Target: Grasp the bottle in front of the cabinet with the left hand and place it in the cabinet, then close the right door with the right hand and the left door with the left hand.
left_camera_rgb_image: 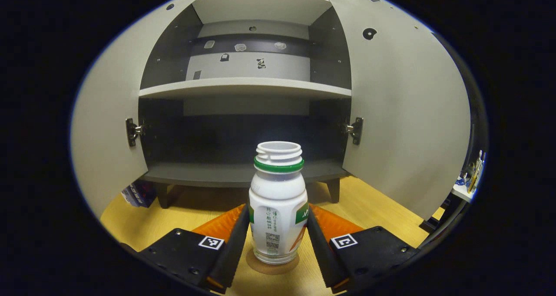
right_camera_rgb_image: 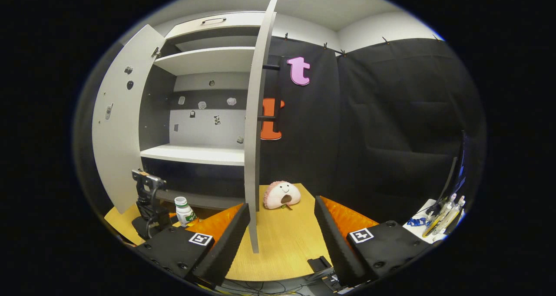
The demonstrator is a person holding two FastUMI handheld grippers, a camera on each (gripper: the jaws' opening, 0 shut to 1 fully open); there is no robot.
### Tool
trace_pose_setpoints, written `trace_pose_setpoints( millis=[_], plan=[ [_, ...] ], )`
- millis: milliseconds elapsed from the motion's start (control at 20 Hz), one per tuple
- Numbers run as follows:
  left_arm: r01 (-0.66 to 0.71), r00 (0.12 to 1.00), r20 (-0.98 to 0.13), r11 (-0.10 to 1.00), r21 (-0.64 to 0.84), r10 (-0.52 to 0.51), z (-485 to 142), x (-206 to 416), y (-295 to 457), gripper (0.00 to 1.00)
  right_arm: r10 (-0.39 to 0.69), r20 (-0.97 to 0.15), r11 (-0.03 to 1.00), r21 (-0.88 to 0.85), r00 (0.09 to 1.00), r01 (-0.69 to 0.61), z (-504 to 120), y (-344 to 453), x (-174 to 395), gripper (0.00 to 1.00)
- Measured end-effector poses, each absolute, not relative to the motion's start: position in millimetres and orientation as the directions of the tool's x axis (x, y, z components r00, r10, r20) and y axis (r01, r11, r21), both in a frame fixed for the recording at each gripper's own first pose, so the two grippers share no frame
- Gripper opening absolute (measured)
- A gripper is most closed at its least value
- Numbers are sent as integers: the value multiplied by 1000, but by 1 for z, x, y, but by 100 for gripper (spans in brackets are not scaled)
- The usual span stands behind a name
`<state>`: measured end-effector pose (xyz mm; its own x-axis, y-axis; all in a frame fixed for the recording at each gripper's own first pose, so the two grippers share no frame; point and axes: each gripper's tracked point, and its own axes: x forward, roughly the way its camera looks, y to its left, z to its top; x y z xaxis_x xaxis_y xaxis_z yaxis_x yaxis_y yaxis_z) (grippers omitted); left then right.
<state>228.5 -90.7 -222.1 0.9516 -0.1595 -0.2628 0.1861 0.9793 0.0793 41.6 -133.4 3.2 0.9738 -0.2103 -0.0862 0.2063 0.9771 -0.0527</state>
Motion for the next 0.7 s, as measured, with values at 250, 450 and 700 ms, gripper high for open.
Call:
trace_pose_setpoints(
  millis=[250, 450, 700],
  plan=[
    [221, 939, -286, 972, 82, -189, -165, 212, -73, 75, -169, -79, 985, -32, 983, 167, -4, -114, 50, 93],
    [194, 954, -249, 978, 81, -169, -104, 214, -51, 75, -141, -72, 990, -17, 987, 140, -9, -97, 48, 98],
    [166, 970, -196, 980, 111, -142, -36, 241, -31, 75, -128, -75, 992, 9, 989, 129, -12, -88, 41, 98]
  ],
)
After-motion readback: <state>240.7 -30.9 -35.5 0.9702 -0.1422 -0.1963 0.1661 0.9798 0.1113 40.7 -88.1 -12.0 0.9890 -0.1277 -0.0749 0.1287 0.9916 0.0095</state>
